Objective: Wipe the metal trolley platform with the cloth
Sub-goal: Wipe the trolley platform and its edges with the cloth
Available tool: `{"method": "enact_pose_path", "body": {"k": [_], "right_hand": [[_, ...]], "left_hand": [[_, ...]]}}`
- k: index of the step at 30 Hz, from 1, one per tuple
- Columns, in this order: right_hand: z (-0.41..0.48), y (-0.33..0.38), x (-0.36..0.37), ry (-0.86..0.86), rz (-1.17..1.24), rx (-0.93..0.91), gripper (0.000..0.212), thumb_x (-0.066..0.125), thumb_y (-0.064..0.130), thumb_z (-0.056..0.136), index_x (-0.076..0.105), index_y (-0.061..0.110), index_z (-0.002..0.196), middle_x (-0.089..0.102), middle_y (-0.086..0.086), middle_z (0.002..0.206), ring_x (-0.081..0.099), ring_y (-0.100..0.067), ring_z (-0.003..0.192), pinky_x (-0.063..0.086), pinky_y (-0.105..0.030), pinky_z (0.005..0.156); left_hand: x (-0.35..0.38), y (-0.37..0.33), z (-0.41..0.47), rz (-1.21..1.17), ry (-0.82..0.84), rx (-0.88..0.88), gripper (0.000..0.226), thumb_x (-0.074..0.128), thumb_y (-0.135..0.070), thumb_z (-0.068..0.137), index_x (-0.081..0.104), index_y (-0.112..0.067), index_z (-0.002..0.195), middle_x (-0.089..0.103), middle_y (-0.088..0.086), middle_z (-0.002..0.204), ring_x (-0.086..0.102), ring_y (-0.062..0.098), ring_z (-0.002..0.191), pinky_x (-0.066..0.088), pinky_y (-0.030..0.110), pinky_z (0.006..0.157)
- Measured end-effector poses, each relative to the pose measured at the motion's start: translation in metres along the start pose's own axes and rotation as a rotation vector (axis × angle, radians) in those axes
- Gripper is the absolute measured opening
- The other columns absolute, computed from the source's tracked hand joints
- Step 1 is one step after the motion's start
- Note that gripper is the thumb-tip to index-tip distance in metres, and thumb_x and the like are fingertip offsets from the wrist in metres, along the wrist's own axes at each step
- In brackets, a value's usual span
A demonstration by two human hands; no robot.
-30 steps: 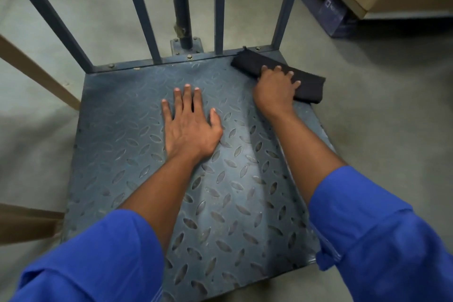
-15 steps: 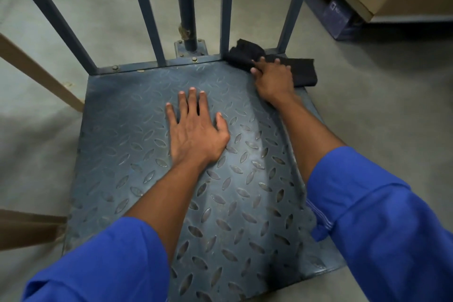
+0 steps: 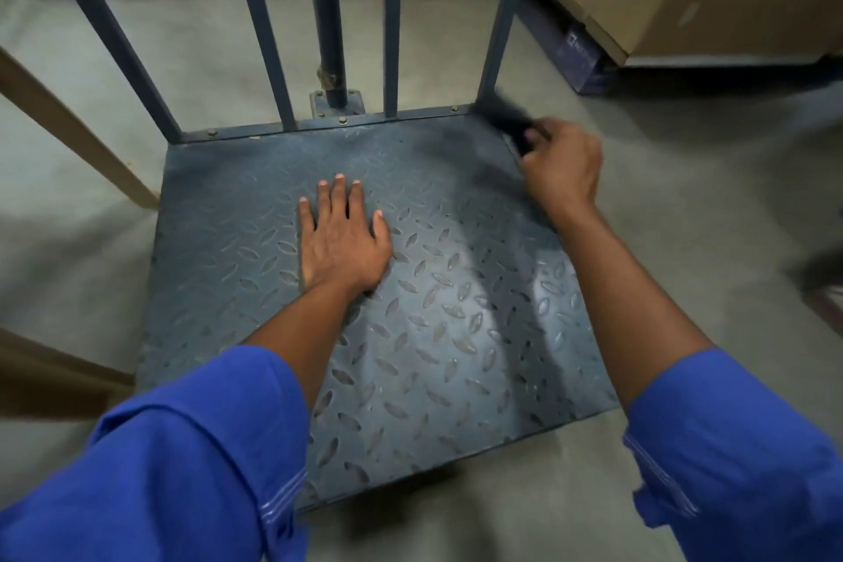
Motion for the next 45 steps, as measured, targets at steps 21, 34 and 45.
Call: {"method": "enact_pose_path", "body": {"k": [21, 34, 45], "right_hand": [[-0.086, -0.022, 0.025, 0.155, 0.093, -0.356, 0.017, 0.065, 0.022, 0.091, 0.079, 0.017, 0.098, 0.078, -0.006, 0.083, 0.071, -0.031, 0.075, 0.055, -0.036, 0.067], [-0.052, 0.012, 0.085, 0.433, -0.109, -0.198, 0.047, 0.034, 0.056, 0.108, 0.047, 0.042, 0.151, 0.041, -0.007, 0.162, 0.026, -0.039, 0.154, 0.01, -0.071, 0.119], [-0.012, 0.017, 0.11, 0.504, -0.205, -0.234, 0.054, 0.031, 0.042, 0.113, 0.027, 0.024, 0.164, 0.017, -0.008, 0.173, 0.008, -0.041, 0.158, 0.008, -0.062, 0.127]], "left_hand": [[-0.003, -0.001, -0.004, -0.021, -0.017, 0.013, 0.066, 0.021, -0.048, 0.109, 0.019, -0.014, 0.166, 0.013, 0.011, 0.175, 0.007, 0.03, 0.162, 0.005, 0.054, 0.131], [-0.002, -0.003, -0.03, -0.057, -0.047, 0.034, 0.065, 0.021, -0.044, 0.108, 0.022, -0.013, 0.165, 0.016, 0.01, 0.174, 0.008, 0.029, 0.162, 0.007, 0.052, 0.131], [-0.007, -0.01, -0.028, -0.015, -0.1, 0.011, 0.064, 0.025, -0.043, 0.101, 0.035, -0.01, 0.156, 0.03, 0.013, 0.167, 0.021, 0.033, 0.157, 0.018, 0.057, 0.127]]}}
Point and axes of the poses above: each hand's wrist, its own z-axis towards the middle knuckle, its own x-axis out of the palm, y = z × x, the point moved 6 cm from there along z, towards the middle knuckle
